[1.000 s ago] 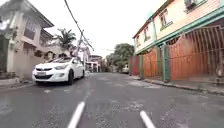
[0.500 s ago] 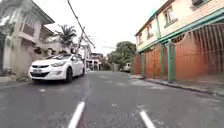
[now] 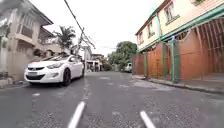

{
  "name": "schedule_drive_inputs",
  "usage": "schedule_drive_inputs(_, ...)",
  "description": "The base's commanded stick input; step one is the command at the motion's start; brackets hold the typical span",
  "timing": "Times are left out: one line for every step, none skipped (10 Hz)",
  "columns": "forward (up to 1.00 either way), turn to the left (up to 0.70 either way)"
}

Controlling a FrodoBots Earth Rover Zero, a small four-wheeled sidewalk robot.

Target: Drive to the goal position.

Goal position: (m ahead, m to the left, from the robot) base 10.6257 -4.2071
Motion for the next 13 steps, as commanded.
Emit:
schedule_drive_inputs(0.70,0.00)
schedule_drive_inputs(0.70,0.00)
schedule_drive_inputs(0.70,0.00)
schedule_drive_inputs(0.70,0.00)
schedule_drive_inputs(0.70,0.00)
schedule_drive_inputs(0.70,0.00)
schedule_drive_inputs(0.70,0.00)
schedule_drive_inputs(0.70,0.00)
schedule_drive_inputs(0.70,0.00)
schedule_drive_inputs(0.70,0.00)
schedule_drive_inputs(0.70,0.00)
schedule_drive_inputs(0.70,0.00)
schedule_drive_inputs(0.70,0.00)
